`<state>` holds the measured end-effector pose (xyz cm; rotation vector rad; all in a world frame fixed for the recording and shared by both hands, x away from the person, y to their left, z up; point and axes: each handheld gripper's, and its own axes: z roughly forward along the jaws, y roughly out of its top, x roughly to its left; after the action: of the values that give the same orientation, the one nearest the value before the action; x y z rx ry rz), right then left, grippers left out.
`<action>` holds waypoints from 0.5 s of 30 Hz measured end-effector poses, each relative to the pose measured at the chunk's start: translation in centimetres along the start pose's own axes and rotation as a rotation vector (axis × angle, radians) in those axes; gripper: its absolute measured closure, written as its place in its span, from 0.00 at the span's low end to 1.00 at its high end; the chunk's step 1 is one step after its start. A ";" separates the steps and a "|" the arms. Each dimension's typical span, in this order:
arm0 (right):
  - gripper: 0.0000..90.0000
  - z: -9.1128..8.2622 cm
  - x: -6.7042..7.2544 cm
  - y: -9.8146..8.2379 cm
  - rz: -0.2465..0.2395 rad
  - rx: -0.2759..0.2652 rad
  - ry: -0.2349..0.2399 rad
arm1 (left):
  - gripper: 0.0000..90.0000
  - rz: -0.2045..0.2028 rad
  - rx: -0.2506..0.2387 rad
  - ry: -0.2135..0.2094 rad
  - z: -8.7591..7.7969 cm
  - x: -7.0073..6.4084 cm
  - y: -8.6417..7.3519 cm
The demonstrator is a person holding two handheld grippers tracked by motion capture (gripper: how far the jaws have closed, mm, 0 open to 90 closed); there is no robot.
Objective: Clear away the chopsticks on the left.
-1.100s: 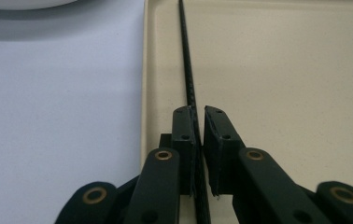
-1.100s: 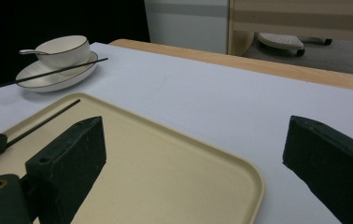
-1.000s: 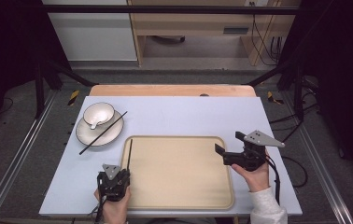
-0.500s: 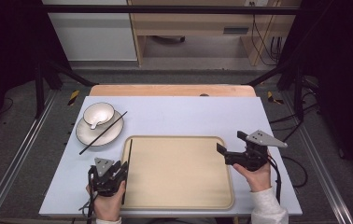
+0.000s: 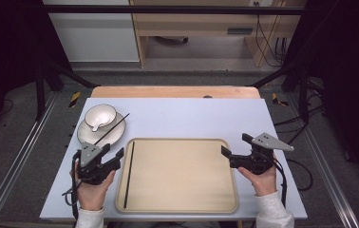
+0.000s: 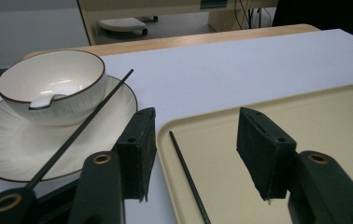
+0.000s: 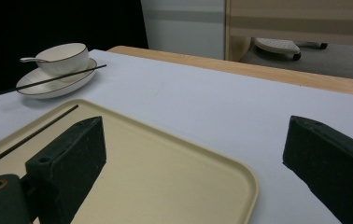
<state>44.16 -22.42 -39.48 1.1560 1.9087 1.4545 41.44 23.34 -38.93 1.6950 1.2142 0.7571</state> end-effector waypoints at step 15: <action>0.07 0.0 -0.2 -0.1 0.002 0.004 -0.004 | 0.31 0.040 0.033 -0.060 1.7 4.7 1.0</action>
<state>44.26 -22.58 -39.61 1.1620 1.9087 1.4485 44.81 27.10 -38.85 1.7617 1.1606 0.7091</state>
